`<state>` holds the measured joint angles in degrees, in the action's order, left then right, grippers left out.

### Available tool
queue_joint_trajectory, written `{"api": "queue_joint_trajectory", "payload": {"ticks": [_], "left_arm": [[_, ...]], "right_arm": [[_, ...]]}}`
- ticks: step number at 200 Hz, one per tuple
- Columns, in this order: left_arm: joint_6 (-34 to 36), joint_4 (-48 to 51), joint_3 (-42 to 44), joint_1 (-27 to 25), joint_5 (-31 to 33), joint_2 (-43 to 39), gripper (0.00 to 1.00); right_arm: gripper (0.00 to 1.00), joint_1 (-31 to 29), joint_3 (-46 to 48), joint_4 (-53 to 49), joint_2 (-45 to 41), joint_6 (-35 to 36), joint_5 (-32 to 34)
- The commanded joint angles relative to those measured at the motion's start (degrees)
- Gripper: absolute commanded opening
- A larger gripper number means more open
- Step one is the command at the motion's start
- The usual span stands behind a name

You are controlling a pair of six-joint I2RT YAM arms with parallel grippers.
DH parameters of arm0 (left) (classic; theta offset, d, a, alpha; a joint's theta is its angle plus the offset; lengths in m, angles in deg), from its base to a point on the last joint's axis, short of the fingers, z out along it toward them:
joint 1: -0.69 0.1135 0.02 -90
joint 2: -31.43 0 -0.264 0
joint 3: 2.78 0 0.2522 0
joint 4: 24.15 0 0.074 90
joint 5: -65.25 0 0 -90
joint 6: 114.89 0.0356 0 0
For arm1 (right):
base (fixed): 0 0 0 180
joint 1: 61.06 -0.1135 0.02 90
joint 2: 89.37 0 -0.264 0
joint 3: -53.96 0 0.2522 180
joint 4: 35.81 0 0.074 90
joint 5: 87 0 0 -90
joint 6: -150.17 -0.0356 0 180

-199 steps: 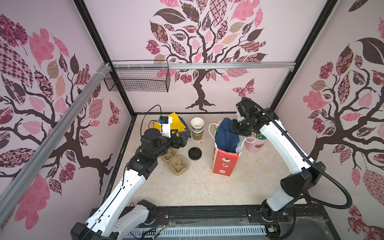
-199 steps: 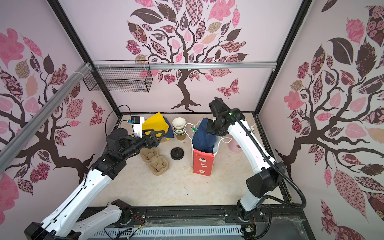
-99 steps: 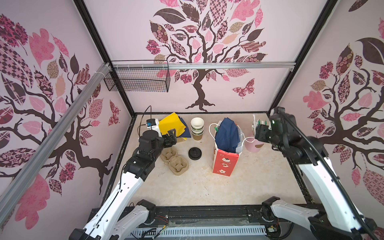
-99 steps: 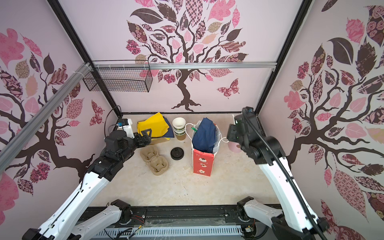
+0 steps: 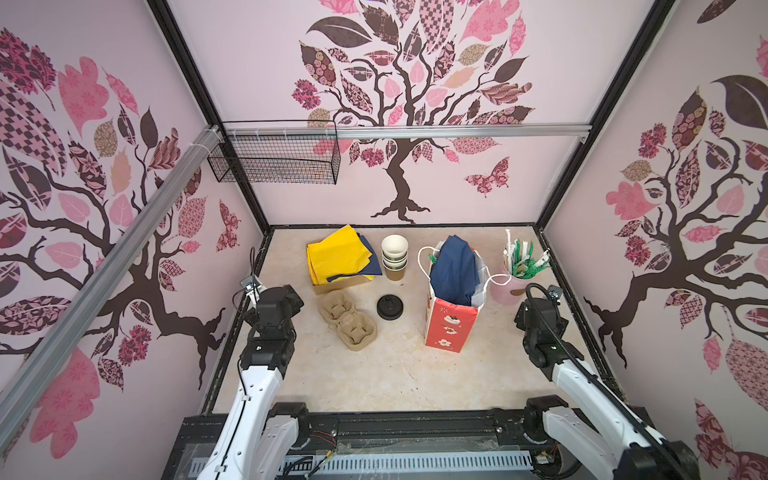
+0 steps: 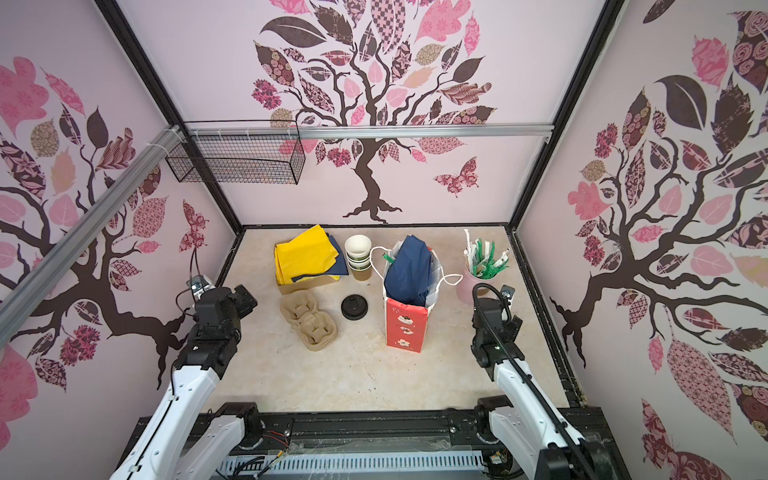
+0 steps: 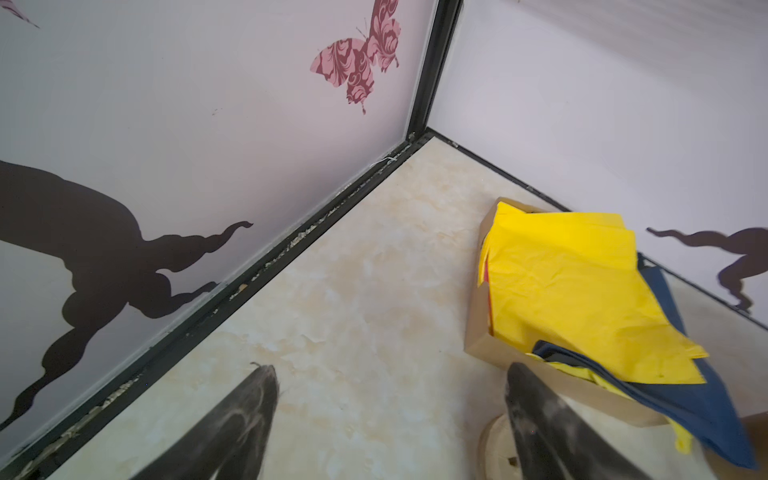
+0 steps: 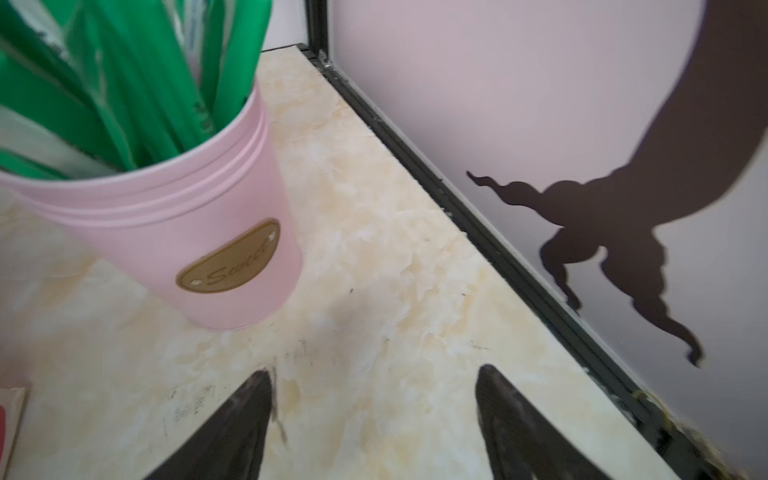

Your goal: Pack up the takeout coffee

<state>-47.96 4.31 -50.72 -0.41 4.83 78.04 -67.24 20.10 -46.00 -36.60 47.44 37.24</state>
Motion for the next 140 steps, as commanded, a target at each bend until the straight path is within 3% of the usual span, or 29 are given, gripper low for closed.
{"api": "queue_joint_trajectory", "payload": {"ticks": [1,42,67,105,140], "left_arm": [[4.8,-10.9,4.0,0.3,2.8,1.8,0.90],[10.9,-27.8,12.0,0.5,1.9,5.3,0.92],[12.6,-33.3,14.7,0.8,-0.7,8.4,0.93],[13.7,-41.3,17.0,1.5,-6.0,14.7,0.93],[15.7,-48.6,16.9,2.3,-10.2,22.3,0.93]], "right_arm": [[0.83,0.2,2.6,23.3,4.7,7.4,-6.8],[0.86,0.3,6.6,40.6,14.0,11.9,-16.2],[0.86,0.9,5.6,47.7,21.9,12.4,-20.7],[0.86,3.6,0.4,48.8,29.1,11.1,-29.8],[0.88,3.9,3.7,61.8,36.0,11.5,-32.6]]}}
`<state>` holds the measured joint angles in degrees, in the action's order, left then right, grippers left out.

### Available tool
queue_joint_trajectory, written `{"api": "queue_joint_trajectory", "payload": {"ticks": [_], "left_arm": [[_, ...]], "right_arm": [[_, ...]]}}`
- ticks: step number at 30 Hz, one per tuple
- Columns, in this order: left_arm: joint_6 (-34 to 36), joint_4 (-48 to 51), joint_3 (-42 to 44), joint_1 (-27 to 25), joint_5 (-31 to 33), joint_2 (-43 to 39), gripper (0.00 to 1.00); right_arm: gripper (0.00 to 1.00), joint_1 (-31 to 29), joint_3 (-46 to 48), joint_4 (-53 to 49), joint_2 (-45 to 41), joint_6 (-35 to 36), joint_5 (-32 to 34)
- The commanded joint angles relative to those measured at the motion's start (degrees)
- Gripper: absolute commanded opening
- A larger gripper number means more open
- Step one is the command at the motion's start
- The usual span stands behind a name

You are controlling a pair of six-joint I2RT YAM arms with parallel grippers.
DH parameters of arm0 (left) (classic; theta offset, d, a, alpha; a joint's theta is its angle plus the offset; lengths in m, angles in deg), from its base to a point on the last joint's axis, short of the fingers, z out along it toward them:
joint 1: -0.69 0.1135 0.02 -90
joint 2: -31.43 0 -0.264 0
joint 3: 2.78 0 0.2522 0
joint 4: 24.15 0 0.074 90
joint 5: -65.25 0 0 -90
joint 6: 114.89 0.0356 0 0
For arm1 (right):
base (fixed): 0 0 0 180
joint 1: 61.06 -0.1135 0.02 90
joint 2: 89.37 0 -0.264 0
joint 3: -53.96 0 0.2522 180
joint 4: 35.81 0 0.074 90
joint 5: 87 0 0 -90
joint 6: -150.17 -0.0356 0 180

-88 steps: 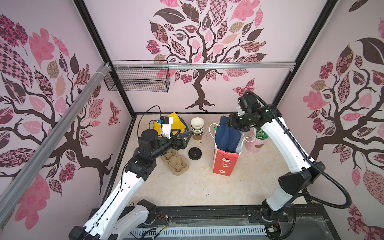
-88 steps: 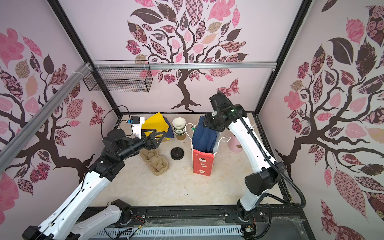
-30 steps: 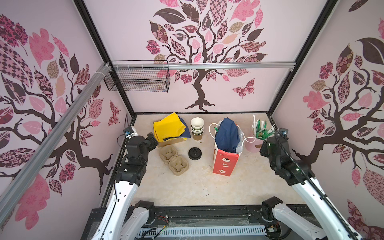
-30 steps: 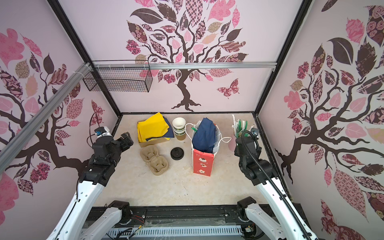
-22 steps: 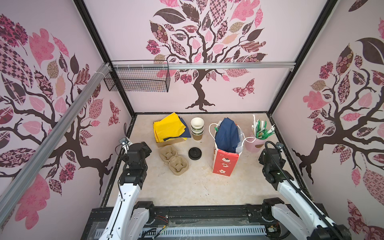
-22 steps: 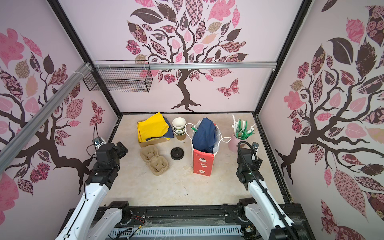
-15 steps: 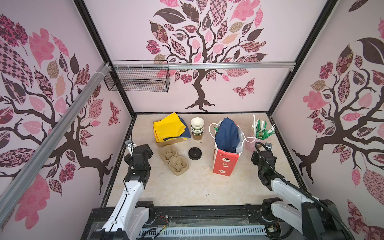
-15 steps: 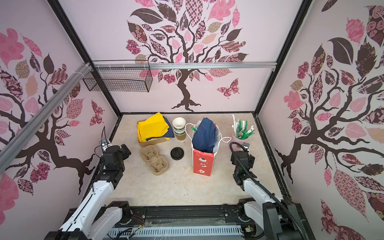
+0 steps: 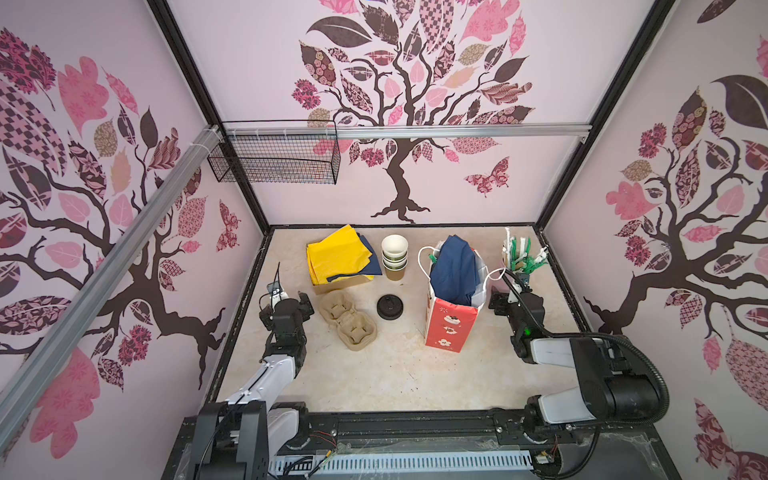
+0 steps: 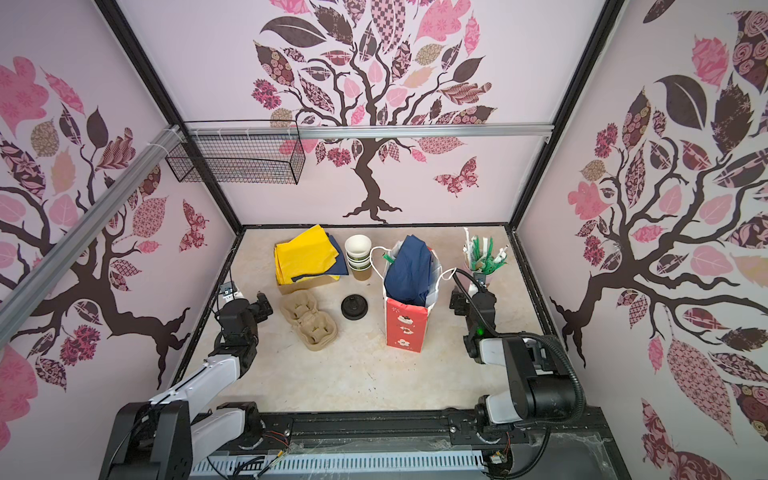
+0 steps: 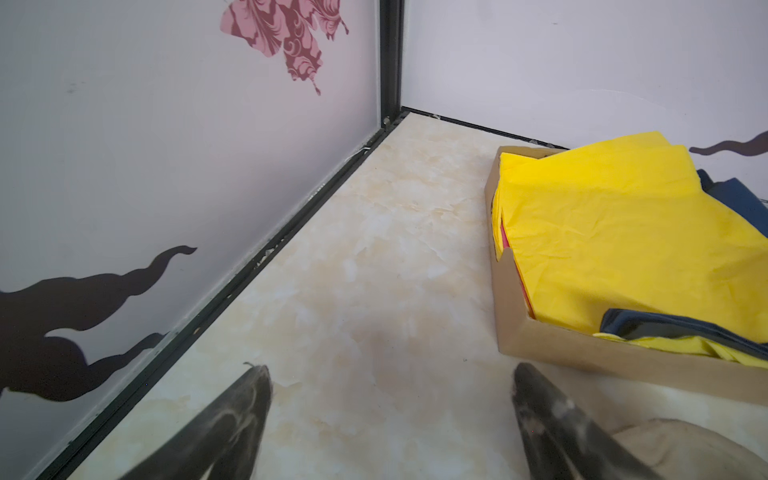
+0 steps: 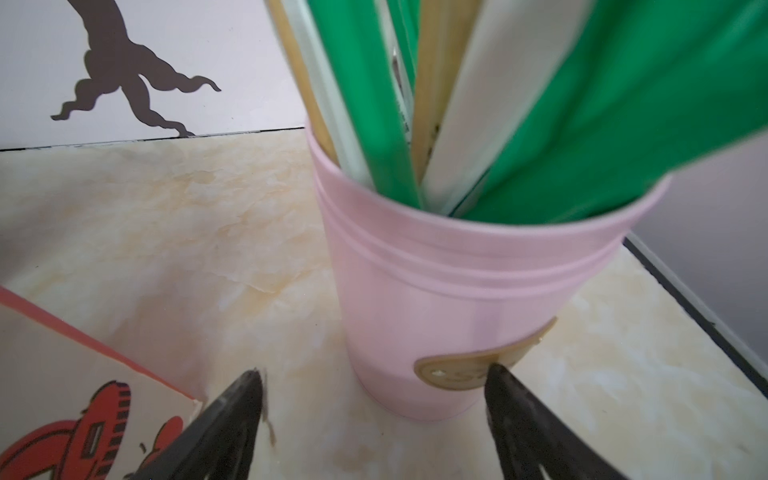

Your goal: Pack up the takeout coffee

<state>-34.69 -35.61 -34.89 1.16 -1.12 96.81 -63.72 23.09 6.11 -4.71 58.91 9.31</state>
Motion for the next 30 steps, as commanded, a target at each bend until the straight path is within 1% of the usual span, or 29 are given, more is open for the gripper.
{"api": "queue_joint_trajectory", "payload": {"ticks": [1,3,5,9,11,14,16,17,19,21,23,29,30], "left_arm": [[2.5,-8.9,1.0,0.7,-4.3,3.8,0.93],[3.2,-11.0,0.1,1.0,-5.5,6.4,0.93],[3.2,-13.7,-0.5,1.9,-7.7,8.8,0.93],[3.0,-16.7,-2.6,2.7,-11.6,13.9,0.93],[3.0,-22.2,-1.5,2.7,-12.9,17.3,0.93],[4.5,-23.6,-2.5,2.3,-15.5,21.1,0.93],[5.0,-28.8,-1.9,2.2,-15.4,24.4,0.94],[5.0,-29.2,-2.1,1.7,-14.5,24.8,0.94],[4.8,-24.8,-2.8,1.6,-14.5,23.2,0.95],[5.0,-27.6,-2.5,1.6,-14.4,24.3,0.96],[4.9,-25.5,-2.9,1.6,-14.4,23.6,0.96],[5.2,-26.2,-2.6,1.6,-14.4,23.7,0.97],[5.5,-25.8,-2.6,1.0,-13.1,23.6,0.97]], "right_arm": [[0.88,0.4,0.8,9.9,4.3,-0.1,-4.7],[0.92,0.5,1.1,10.6,4.3,-0.8,-3.1],[1.00,0.7,1.0,9.9,4.2,-1.9,-1.0],[1.00,0.8,0.4,9.2,4.2,-2.1,0.2],[1.00,0.7,0.5,9.2,4.1,-2.0,0.4],[1.00,0.7,0.4,9.2,4.1,-2.1,0.4],[1.00,0.7,0.4,9.1,4.2,-2.0,0.4],[1.00,0.6,0.5,9.0,4.1,-2.0,0.5],[1.00,0.7,0.4,8.9,4.2,-2.0,0.5],[1.00,0.6,0.2,8.7,4.3,-1.9,0.5],[1.00,0.6,-0.7,7.3,4.8,-1.9,0.5],[1.00,0.6,-0.5,7.5,4.4,-1.8,0.3],[1.00,0.6,-0.1,7.8,4.1,-1.8,0.0]]}}
